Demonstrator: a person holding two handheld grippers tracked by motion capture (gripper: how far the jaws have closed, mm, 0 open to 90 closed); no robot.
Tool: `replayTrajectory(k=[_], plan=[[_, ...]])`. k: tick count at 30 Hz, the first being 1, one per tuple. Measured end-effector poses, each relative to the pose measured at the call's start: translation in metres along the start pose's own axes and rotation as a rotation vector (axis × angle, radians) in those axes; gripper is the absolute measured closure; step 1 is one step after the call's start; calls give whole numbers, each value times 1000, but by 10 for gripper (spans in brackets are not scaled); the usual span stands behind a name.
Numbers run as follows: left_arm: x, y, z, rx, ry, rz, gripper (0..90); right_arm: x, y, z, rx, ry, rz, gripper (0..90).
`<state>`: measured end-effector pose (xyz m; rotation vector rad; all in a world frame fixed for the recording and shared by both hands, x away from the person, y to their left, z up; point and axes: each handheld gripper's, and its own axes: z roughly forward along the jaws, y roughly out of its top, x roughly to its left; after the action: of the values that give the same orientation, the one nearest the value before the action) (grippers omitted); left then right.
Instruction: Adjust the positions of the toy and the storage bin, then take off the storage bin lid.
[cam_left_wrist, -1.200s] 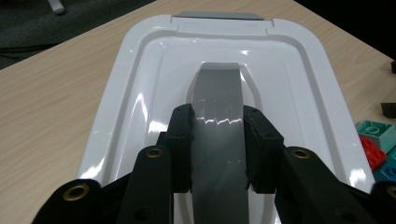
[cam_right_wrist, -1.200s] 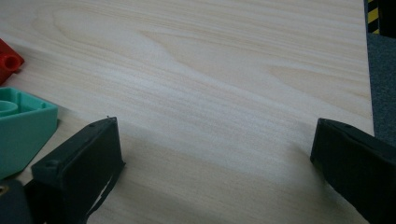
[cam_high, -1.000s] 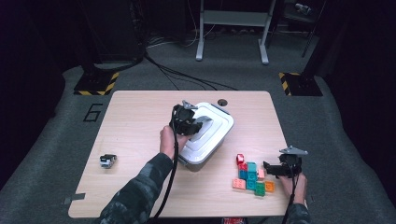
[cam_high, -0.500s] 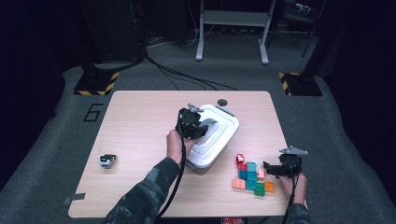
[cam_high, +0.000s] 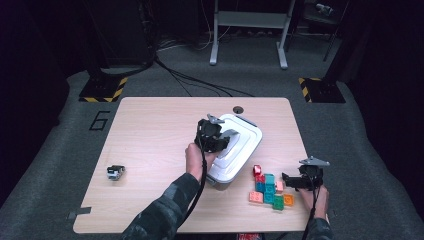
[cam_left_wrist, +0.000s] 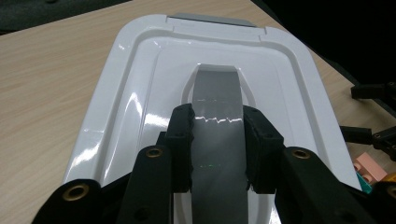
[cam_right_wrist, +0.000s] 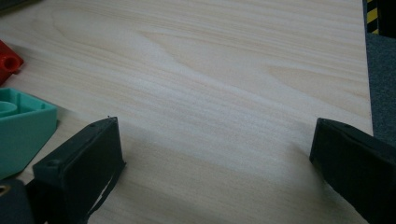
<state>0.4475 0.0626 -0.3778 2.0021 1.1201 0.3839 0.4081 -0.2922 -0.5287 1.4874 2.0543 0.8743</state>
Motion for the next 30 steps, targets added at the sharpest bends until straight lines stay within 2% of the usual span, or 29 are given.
replayTrajectory(k=[1, 3, 5, 13, 15, 18, 19, 30], plan=[[1, 0, -1, 7, -2, 11, 670, 0, 0, 0, 0, 0, 0, 17], [0, 0, 0, -1, 1, 6, 670, 0, 0, 0, 0, 0, 0, 17], [-1, 0, -1, 7, 13, 30, 670, 0, 0, 0, 0, 0, 0, 17], [0, 2, -7, -34, 32, 30, 671, 0, 0, 0, 0, 0, 1, 17], [1, 4, -11, -46, 41, 42, 671, 0, 0, 0, 0, 0, 1, 17], [6, 7, -18, -68, 37, 22, 670, 0, 0, 0, 0, 0, 0, 18], [7, 8, -20, -64, 39, 32, 671, 1, 0, 1, -8, -10, 19, 17], [29, 20, -41, -98, 70, 36, 670, 1, 0, 1, -7, -11, 21, 18]])
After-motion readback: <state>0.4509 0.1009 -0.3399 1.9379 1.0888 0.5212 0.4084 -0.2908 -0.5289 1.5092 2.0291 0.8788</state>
